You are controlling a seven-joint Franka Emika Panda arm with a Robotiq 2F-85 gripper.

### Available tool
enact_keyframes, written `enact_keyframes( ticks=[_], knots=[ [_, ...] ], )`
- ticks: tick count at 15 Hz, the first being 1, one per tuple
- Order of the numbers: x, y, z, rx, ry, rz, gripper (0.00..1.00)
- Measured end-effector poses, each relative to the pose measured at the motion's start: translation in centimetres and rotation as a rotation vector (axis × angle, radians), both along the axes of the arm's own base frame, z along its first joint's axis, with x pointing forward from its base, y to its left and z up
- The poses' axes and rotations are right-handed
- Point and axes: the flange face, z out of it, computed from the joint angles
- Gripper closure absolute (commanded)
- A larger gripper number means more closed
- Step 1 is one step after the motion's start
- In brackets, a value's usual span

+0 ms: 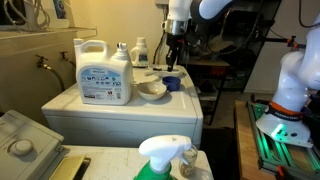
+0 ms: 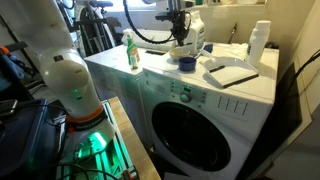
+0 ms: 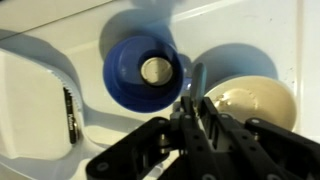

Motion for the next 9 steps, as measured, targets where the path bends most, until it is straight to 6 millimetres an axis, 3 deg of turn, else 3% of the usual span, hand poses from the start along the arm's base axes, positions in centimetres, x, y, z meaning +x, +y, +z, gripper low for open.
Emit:
enact_keyframes(
  ticks=[3, 9],
  knots=[
    [-0.3, 3.8, -0.8, -0.016, 0.032, 0.091, 0.97],
    [2.0, 5.1, -1.9, -0.001, 0.022, 0.107, 0.97]
  ],
)
